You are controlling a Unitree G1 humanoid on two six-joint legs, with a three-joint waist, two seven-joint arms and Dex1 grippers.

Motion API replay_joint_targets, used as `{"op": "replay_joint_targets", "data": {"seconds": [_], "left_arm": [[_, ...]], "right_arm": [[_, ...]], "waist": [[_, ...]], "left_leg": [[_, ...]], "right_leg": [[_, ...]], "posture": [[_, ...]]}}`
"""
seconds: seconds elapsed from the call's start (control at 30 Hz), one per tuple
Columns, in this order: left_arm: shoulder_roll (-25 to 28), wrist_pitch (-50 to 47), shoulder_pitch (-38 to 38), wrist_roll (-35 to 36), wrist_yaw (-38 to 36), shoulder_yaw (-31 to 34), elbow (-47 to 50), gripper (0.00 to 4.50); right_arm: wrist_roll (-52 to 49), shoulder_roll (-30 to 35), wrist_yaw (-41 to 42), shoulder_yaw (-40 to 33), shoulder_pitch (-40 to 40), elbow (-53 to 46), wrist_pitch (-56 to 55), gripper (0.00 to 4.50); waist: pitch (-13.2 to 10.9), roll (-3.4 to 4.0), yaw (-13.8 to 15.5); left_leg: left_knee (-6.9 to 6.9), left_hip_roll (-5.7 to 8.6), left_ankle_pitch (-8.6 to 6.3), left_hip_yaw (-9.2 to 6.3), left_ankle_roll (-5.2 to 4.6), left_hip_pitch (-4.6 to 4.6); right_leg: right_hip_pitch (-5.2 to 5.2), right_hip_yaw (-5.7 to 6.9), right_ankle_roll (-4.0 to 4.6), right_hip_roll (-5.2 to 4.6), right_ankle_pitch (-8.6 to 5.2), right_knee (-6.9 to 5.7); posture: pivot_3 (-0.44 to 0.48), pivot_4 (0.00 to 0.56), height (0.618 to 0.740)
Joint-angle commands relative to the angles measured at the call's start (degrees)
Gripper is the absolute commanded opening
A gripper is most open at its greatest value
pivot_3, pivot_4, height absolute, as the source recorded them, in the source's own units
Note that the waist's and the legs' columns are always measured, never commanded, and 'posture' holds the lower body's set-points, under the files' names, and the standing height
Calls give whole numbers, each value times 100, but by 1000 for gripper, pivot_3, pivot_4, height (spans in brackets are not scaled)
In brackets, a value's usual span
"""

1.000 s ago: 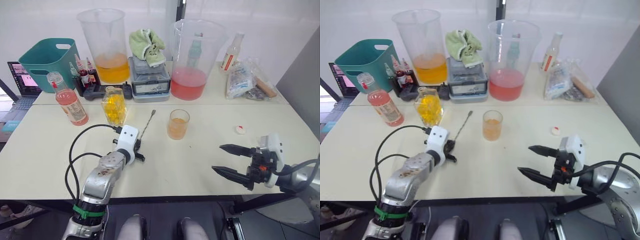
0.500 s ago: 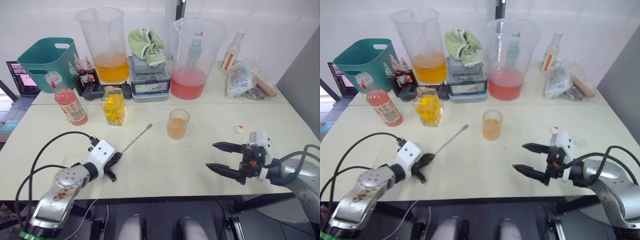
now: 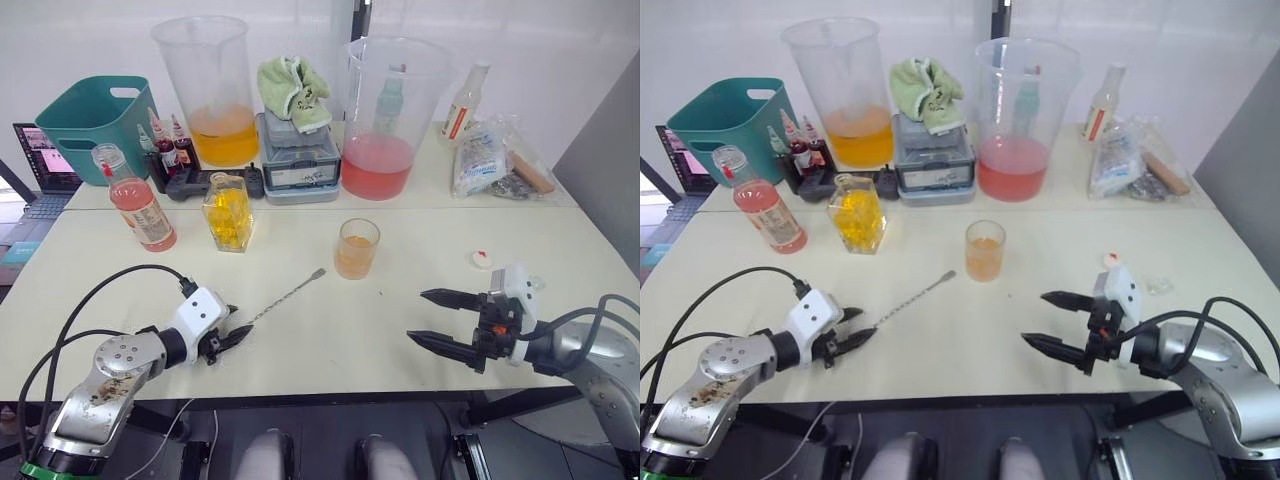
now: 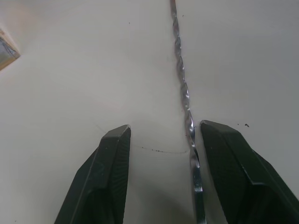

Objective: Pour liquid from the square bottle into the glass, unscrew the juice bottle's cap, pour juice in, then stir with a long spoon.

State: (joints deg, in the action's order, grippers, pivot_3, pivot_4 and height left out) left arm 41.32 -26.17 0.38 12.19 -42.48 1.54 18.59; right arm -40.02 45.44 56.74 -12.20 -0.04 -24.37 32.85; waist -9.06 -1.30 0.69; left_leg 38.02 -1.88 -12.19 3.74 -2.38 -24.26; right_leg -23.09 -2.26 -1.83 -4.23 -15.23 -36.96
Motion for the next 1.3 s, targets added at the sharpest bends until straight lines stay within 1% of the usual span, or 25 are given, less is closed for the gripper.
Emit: {"op": "replay_joint_targets", "data": {"seconds": [0.03,0.13,0.23,0.33,0.4,0.53,0.63,0.73,0.8,0.9,1.0,1.1,1.2,1.3], "left_arm": [[177,-337,35,7,-218,-235,86,2365],[330,-633,101,28,-342,-386,177,2365],[281,-876,121,122,-311,-428,160,1593],[304,-1033,79,97,-277,-523,80,516],[305,-1114,42,97,-239,-526,70,32],[87,-1547,-116,484,-131,-246,234,32],[-34,-1572,-216,669,-43,24,325,32],[-381,-1506,-597,1077,232,695,404,32],[-619,-1733,-869,1461,409,1059,541,32],[-841,-1891,-1177,1880,575,1318,767,32],[-1045,-1932,-1573,2212,823,1505,918,32],[-1099,-1872,-1847,2295,945,1406,999,32],[-1073,-1809,-2011,2209,978,1061,1151,32],[-1076,-1743,-2113,2135,1028,791,1252,32]], "right_arm": [[-18,-3,-35,-143,-11,-206,-149,4500],[15,-7,-61,-120,-23,-208,-166,4500],[46,-12,-85,-93,-40,-209,-173,4500],[66,-15,-107,-52,-93,-203,-158,4500],[74,-18,-121,-29,-132,-196,-145,4500],[-82,-37,-231,-101,-226,-157,59,4500],[-46,35,-147,-56,-255,-146,23,4500],[-238,-57,-136,-27,-538,-30,131,4500],[-358,-96,-113,-23,-661,19,221,4500],[-529,-116,-118,-30,-788,74,358,4500],[-866,-215,-300,-65,-1101,148,662,4500],[-1380,-508,-858,-180,-1633,349,1155,4500],[-1873,-1039,-1881,-261,-2339,602,1632,4500],[-2379,-1687,-2817,-340,-2807,814,1888,4500]], "waist": [[0,0,-1],[0,1,-7],[3,5,-13],[6,10,-3],[10,14,-4],[18,25,2],[18,25,8],[14,19,4],[4,-4,6],[7,-10,-2],[7,-11,-7],[6,-13,-21],[6,-13,-41],[6,-13,-47]], "left_leg": [[0,1,0,1,0,0],[0,1,0,5,-1,4],[-3,1,-1,9,-2,8],[-4,1,-1,9,-3,12],[-4,1,-1,11,-3,16],[-4,3,-1,15,-3,18],[-4,4,-1,15,-3,17],[-4,6,-1,15,-3,14],[-4,6,3,12,0,5],[-3,4,3,3,0,3],[-3,7,-2,4,-7,-1],[-3,5,-1,1,-7,-2],[-3,5,0,1,-5,-1],[-3,6,0,1,-4,-3]], "right_leg": [[1,0,-1,3,0,0],[1,0,-2,7,-1,-1],[2,-2,-2,9,-1,-2],[5,-1,-3,11,-2,-2],[9,-2,-4,12,-2,-2],[9,-5,-6,13,-4,-2],[9,-5,-7,14,-4,-2],[8,-5,-8,13,-3,-2],[-1,-3,-11,18,-1,-5],[2,-3,-11,29,0,-6],[-2,-6,-16,26,3,-10],[-3,-8,-16,35,4,-11],[-3,-13,-16,40,4,-12],[-6,-13,-15,41,4,-14]], "posture": [[0,150,740],[0,150,740],[0,150,740],[0,150,740],[0,150,740],[0,150,740],[0,150,740],[0,150,740],[0,150,740],[0,150,740],[0,150,740],[0,150,740],[0,150,740],[0,150,740]]}}
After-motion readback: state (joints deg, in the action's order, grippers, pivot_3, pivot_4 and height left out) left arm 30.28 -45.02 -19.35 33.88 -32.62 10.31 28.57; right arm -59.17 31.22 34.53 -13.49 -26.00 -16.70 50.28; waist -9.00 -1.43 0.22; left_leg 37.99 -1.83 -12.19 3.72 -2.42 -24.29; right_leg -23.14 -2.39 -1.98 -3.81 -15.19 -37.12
